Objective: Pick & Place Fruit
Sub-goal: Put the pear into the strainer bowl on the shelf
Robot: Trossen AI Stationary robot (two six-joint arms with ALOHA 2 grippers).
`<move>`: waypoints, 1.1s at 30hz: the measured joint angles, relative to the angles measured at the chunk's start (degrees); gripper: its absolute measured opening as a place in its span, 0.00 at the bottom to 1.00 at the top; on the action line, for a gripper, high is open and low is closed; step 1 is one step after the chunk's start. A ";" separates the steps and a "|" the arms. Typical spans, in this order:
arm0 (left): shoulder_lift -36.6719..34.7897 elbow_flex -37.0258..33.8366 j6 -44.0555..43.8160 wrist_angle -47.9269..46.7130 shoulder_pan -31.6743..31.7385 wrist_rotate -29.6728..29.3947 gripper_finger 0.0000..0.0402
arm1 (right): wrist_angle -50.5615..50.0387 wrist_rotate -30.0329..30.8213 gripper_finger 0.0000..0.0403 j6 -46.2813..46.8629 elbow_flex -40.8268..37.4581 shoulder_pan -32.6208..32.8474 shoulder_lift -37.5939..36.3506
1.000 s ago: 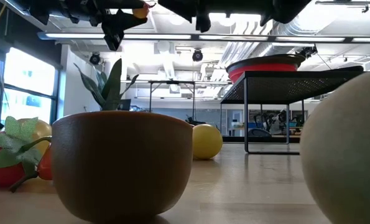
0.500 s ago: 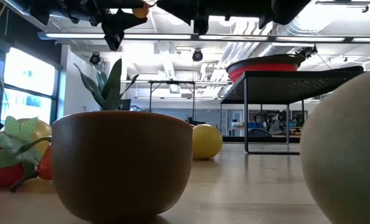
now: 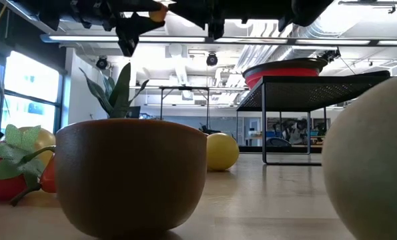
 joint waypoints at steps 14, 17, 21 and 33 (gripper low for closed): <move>0.00 0.00 0.00 0.78 0.00 1.05 0.33 | -0.34 0.22 0.21 -0.02 0.00 0.00 0.00; 0.00 0.00 -0.01 0.77 0.00 1.05 0.33 | -0.28 0.22 0.17 0.00 -0.02 0.00 0.00; 0.00 0.00 -0.01 0.75 0.00 1.05 0.33 | -0.20 0.20 0.11 0.00 -0.02 0.00 0.00; 0.00 0.00 -0.02 0.72 0.00 1.01 0.33 | 0.70 0.20 0.01 -0.30 -0.02 0.00 0.00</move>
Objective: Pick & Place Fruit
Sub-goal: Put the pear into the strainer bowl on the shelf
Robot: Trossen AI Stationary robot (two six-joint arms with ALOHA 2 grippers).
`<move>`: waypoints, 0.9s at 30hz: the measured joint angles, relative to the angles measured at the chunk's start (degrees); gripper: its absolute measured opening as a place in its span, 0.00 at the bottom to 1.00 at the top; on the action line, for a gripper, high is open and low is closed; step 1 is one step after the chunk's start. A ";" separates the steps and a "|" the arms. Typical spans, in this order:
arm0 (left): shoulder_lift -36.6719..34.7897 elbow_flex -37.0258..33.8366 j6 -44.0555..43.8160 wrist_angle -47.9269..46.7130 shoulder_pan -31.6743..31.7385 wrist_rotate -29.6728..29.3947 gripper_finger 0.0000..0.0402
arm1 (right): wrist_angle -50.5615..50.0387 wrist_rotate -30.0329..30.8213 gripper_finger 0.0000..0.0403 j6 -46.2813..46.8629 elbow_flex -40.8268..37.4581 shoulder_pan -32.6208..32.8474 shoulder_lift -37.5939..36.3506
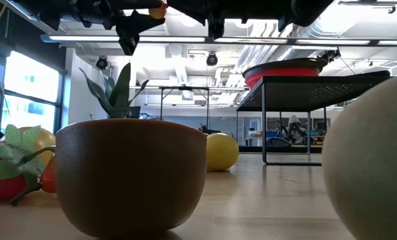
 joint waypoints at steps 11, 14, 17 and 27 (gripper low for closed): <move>0.00 0.00 -0.02 0.28 0.00 -1.20 0.35 | 0.00 0.04 0.01 -0.10 0.00 0.00 0.00; 0.00 0.00 0.23 0.10 0.00 -1.42 0.39 | -0.07 0.05 0.01 -0.11 0.00 0.00 0.00; 0.00 0.00 1.24 0.15 0.02 -1.50 0.46 | -0.15 0.00 0.01 -0.12 0.00 0.01 0.00; -2.07 0.00 1.49 0.48 0.02 -1.62 0.59 | -1.82 0.00 0.01 -0.13 -0.02 0.02 0.00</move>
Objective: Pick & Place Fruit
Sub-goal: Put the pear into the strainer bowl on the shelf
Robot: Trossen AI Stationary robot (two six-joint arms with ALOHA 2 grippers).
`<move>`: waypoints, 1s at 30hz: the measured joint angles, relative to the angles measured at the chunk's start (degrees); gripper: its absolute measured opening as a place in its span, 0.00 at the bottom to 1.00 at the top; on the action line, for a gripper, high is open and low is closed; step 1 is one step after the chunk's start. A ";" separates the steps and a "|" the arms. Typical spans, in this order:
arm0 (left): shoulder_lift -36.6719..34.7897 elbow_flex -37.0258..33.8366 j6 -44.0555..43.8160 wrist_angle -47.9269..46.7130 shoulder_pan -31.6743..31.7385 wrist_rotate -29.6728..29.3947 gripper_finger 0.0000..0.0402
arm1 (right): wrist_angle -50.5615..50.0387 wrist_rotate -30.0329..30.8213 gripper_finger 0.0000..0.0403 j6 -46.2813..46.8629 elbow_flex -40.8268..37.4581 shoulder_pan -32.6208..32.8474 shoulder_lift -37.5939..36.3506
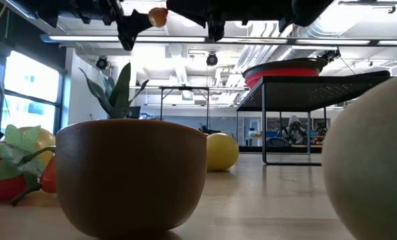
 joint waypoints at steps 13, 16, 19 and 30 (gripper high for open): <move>-7.16 0.00 4.52 -4.44 0.02 -3.01 0.59 | -15.16 10.45 0.01 -2.76 -0.05 0.02 -11.07; -7.30 -0.02 4.52 -5.44 0.02 -4.16 0.59 | -21.20 15.61 0.01 -2.74 -0.02 0.04 -15.60; -7.33 -0.02 4.52 -5.95 0.02 -4.51 0.59 | -26.01 20.98 0.01 -2.69 0.00 0.04 -19.45; -7.33 -0.02 4.52 -6.58 0.02 -4.59 0.59 | -41.53 42.69 0.01 -2.64 0.02 -0.38 -28.09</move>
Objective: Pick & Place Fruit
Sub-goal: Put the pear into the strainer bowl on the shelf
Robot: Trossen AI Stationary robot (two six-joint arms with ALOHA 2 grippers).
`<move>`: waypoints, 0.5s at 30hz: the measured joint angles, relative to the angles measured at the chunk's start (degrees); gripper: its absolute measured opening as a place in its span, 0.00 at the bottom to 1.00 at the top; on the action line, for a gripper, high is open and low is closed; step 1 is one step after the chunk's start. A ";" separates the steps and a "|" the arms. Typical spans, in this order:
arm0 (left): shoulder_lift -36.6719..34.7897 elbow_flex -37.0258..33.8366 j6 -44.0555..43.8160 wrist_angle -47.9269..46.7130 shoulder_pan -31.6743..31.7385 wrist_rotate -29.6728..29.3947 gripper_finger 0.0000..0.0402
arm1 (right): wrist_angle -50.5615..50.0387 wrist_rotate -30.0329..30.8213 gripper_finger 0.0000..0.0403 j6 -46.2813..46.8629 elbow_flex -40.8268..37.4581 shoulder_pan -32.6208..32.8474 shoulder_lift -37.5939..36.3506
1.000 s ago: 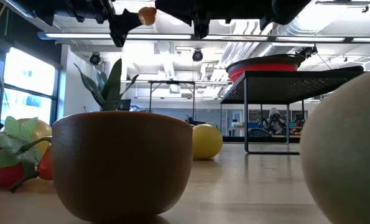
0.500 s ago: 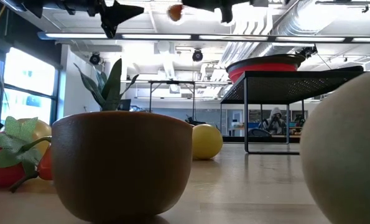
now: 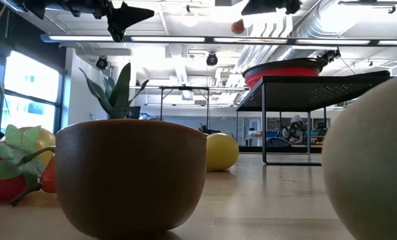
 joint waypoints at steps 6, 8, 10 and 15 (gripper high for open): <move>0.00 0.00 -0.01 -0.04 0.00 -0.15 0.59 | -8.58 3.61 0.01 4.90 0.02 -3.75 -0.97; 0.00 0.00 -0.02 -0.04 0.00 -0.15 0.59 | -12.28 3.51 0.01 7.55 0.00 -5.87 -0.96; 0.00 0.00 -0.02 -0.04 0.00 -0.15 0.59 | -15.59 3.17 0.01 9.86 0.00 -8.07 -0.96; 0.02 0.00 -0.02 -0.04 0.00 -0.13 0.59 | -20.03 -0.71 0.01 13.49 0.00 -13.41 -0.96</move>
